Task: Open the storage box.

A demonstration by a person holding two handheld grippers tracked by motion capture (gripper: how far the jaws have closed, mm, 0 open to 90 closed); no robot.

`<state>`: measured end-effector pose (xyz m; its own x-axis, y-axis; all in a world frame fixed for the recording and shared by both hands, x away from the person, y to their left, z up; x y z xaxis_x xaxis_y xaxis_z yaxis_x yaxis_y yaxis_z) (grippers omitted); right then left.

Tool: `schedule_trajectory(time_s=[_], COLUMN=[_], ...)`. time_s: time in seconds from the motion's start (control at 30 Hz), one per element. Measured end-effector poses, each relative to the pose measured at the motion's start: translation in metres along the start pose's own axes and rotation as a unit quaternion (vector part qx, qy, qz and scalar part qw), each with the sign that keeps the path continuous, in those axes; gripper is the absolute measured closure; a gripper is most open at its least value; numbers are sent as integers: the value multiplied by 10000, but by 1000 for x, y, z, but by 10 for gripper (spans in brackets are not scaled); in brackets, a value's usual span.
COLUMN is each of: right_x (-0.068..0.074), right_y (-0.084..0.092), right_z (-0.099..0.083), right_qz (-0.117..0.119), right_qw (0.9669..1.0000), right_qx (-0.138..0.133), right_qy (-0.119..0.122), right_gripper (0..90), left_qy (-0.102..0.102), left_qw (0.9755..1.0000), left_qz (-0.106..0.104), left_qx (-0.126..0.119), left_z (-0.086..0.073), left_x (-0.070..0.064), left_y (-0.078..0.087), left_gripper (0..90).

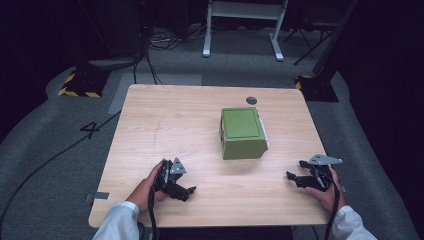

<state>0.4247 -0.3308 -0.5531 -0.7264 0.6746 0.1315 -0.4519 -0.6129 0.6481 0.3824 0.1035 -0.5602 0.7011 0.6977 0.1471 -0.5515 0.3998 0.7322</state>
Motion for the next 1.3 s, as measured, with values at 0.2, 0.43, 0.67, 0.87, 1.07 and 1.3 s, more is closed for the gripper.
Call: schedule_trajectory(time_s=[0.2,0.43,0.67,0.87,1.07,1.3], right_x=[0,-1,-3,-8,-11,-9], right_y=[0,-1,1,7,14,16], right_z=[0,1,3,17,36,52], right_qz=[3,-20,12,-55,-128,-121], right_qw=[10000,10000,10000,9996,9987,9980], right_qx=[-1,4,-31,-268,-489,-607], right_qy=[-3,-10,-70,-74,-4,112], right_gripper=[211,205,218,232,243,256], left_qy=[-348,-340,-397,-398,-392,-395], left_qw=[9990,9989,9985,9985,9986,9986], left_qz=[-279,-310,-354,-360,-349,-347], left_qx=[-76,-78,-83,-82,-89,-87], left_z=[-1,-1,-2,-2,-2,-2], left_x=[0,0,1,1,1,1], left_y=[2,1,2,2,1,1], left_gripper=[2,1,2,2,2,2])
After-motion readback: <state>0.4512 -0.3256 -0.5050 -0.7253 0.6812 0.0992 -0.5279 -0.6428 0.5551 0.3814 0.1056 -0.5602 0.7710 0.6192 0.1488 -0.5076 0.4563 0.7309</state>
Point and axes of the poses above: each handheld gripper's, and its own axes: y roughly backward along the jaws, z roughly out of its top, x roughly to its left, the point moved 7 cm from there along -y, roughly forward along the jaws, and after that the axes turned 12 degrees about z, right-handed, at the moved point
